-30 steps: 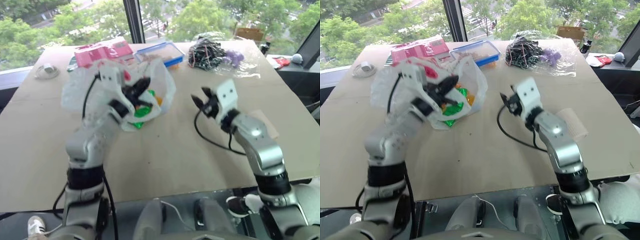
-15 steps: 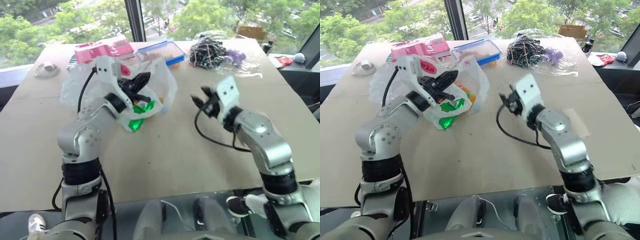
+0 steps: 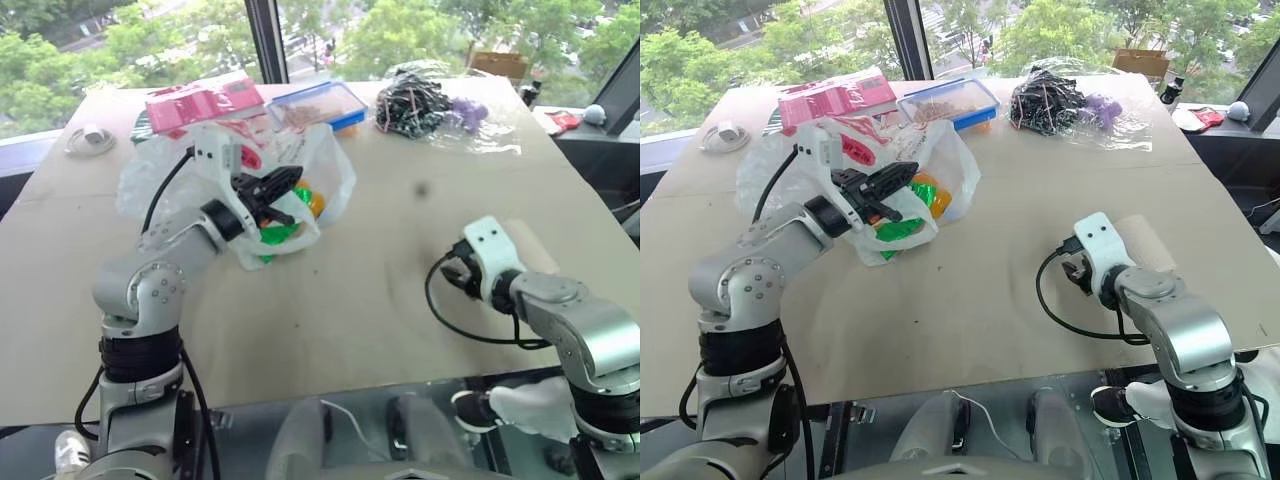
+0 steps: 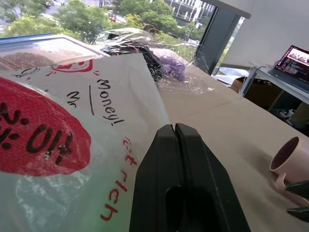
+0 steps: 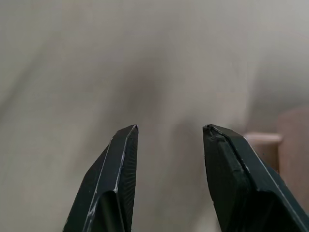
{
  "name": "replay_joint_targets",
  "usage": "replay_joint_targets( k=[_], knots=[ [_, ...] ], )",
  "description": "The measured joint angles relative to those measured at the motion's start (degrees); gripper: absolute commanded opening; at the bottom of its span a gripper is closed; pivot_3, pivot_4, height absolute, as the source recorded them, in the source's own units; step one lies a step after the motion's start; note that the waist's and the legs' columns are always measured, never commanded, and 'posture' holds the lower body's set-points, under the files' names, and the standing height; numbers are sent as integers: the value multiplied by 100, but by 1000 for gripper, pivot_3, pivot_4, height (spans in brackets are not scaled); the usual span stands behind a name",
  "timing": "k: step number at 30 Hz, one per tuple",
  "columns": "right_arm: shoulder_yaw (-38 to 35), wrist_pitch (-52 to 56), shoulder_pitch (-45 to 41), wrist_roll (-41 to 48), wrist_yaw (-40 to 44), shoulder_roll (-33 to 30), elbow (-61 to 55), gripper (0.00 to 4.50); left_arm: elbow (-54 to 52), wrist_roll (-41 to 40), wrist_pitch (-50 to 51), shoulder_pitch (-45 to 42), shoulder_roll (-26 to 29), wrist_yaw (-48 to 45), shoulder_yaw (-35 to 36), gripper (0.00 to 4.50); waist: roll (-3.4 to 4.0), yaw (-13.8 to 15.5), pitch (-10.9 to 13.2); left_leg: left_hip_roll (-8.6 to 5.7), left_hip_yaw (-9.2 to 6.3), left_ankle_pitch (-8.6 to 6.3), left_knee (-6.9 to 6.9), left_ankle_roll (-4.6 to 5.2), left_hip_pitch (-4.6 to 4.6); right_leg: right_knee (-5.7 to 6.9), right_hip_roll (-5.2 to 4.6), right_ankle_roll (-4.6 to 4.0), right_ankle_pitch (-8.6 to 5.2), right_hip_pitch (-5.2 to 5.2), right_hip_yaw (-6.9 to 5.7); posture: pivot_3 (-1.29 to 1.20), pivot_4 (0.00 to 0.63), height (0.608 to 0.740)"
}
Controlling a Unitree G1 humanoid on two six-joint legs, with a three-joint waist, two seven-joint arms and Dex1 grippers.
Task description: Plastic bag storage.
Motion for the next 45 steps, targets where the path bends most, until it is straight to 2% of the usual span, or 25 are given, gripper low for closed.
replay_joint_targets(
  k=[6,16,22,23,25,27,28,32,34,36,37,39,43,45],
  knots=[
    [-2,-119,-20,-166,-160,-128,268,2130,0,-5,37,0,228,-135,10,0,-3,-3,3,0,2,0,-1,0,-1,-3,0,0,-1,-1,2,0,150,740],
    [-198,26,-119,-169,-182,-306,-121,2130,1,0,35,2,306,-201,50,0,-6,3,5,0,1,0,-1,0,-1,-2,0,1,-1,0,1,0,150,740],
    [-139,-201,-4,-276,-231,-361,517,2130,5,6,34,-13,228,-192,37,0,-7,0,6,0,3,0,-1,0,-1,-2,0,1,0,0,2,0,150,740],
    [-126,-314,19,-288,-230,-323,639,1744,9,9,34,-29,226,-191,37,0,-8,-1,6,0,2,0,-1,0,-1,-2,0,1,0,0,2,0,150,740],
    [-111,-531,27,-330,-231,-304,781,1334,14,10,34,-88,218,-190,33,0,-13,-1,3,0,3,0,1,0,1,-2,0,2,0,2,2,0,150,740],
    [-91,-749,75,-426,-234,-352,969,326,14,10,34,-118,220,-188,36,0,-17,-2,1,-1,7,0,4,0,2,-2,0,3,1,3,7,0,150,740],
    [-70,-896,111,-467,-228,-386,995,85,14,11,34,-117,220,-186,36,0,-17,-5,2,-1,8,0,4,0,3,-2,0,3,1,3,9,0,150,740],
    [-180,-1593,257,-541,-65,-472,990,85,13,-2,38,-104,273,-197,70,0,-33,-3,2,6,-1,0,3,0,7,-2,10,3,0,7,3,0,150,740],
    [-290,-2224,317,-256,396,-303,949,85,27,-53,53,-101,365,-237,224,0,-37,-59,5,14,9,0,3,0,12,-1,18,4,0,6,13,0,150,740],
    [-282,-2389,293,-60,601,-177,881,85,55,-123,76,-106,415,-253,288,0,-35,-93,7,17,7,0,3,0,14,2,20,4,0,5,12,0,150,740],
    [-282,-2518,159,251,850,82,813,85,169,-243,163,-122,519,-300,447,0,-35,-144,13,24,6,0,3,0,13,5,28,5,-1,0,13,0,150,740],
    [-73,-2695,-293,715,1197,547,646,85,389,-410,303,-237,680,-341,712,0,-21,-183,26,32,1,0,2,0,14,9,40,9,-3,-6,15,0,150,740],
    [503,-3256,-1319,896,1527,1234,971,85,608,-893,626,-279,985,-466,1184,0,-16,-131,30,36,-4,0,-1,0,9,12,44,-9,5,-12,7,0,150,740],
    [809,-3733,-1708,835,1709,1712,1756,85,728,-1259,924,-268,1154,-497,1467,0,-22,-103,32,32,-2,1,-1,-1,0,6,37,-14,9,-12,5,0,150,740]
  ],
)
